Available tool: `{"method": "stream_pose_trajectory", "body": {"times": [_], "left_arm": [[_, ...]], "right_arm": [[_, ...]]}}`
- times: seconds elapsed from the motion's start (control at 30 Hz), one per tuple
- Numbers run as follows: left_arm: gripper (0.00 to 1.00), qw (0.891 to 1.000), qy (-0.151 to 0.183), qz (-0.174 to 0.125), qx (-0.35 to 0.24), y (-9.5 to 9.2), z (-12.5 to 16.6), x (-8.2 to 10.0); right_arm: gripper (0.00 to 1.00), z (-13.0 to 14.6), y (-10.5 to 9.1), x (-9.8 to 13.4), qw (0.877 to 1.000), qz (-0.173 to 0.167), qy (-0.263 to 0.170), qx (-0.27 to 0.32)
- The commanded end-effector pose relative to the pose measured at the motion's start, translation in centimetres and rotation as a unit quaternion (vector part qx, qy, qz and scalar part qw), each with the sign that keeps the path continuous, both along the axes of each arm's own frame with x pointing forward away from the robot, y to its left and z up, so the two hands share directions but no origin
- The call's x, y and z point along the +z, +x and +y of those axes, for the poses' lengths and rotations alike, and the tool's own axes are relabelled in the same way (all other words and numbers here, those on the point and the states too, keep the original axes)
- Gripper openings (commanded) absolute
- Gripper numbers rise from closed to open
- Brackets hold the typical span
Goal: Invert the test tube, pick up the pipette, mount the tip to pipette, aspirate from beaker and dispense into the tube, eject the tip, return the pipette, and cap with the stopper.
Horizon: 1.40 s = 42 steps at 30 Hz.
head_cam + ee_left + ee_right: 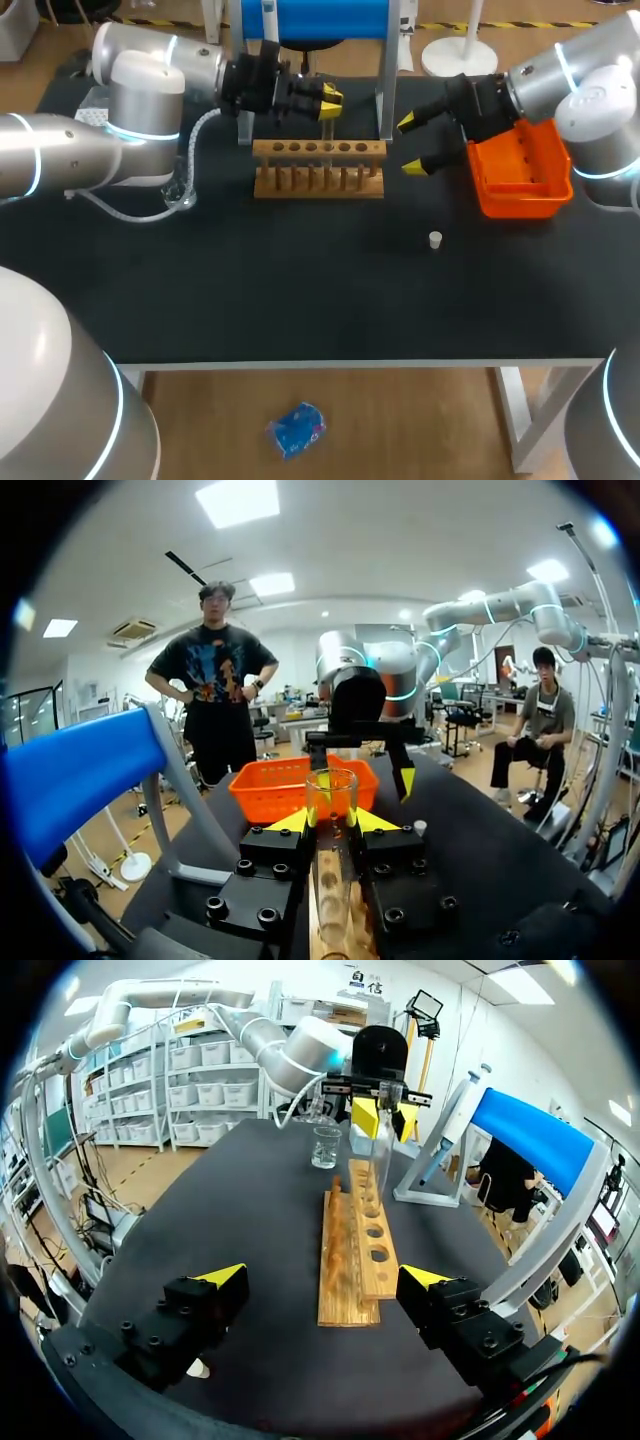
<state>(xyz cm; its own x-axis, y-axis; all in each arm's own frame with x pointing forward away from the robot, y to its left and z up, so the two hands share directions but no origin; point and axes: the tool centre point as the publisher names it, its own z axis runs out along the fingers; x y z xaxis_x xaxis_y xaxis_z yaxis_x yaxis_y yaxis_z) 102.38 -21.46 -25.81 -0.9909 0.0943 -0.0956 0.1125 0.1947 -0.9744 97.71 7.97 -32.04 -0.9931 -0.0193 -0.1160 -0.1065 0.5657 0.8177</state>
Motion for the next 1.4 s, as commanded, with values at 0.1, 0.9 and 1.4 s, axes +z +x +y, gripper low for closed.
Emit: {"method": "stream_pose_trajectory", "body": {"times": [0.1, 0.9, 1.4], "left_arm": [[0.0, 1.0, 0.005, 0.005, -0.004, 0.2, 0.0, -0.3], [0.0, 1.0, 0.016, 0.01, -0.003, 0.6, 0.1, -1.6], [1.0, 1.0, 0.012, 0.014, 0.001, 0.8, 0.3, -1.7]], "right_arm": [[1.0, 0.0, 0.0, 0.0, 1.0, -0.001, 0.0, 0.0], [1.0, 0.0, 0.0, 0.0, 1.0, -0.001, 0.0, 0.0], [1.0, 0.0, 0.0, 0.0, 1.0, -0.001, 0.0, 0.0]]}}
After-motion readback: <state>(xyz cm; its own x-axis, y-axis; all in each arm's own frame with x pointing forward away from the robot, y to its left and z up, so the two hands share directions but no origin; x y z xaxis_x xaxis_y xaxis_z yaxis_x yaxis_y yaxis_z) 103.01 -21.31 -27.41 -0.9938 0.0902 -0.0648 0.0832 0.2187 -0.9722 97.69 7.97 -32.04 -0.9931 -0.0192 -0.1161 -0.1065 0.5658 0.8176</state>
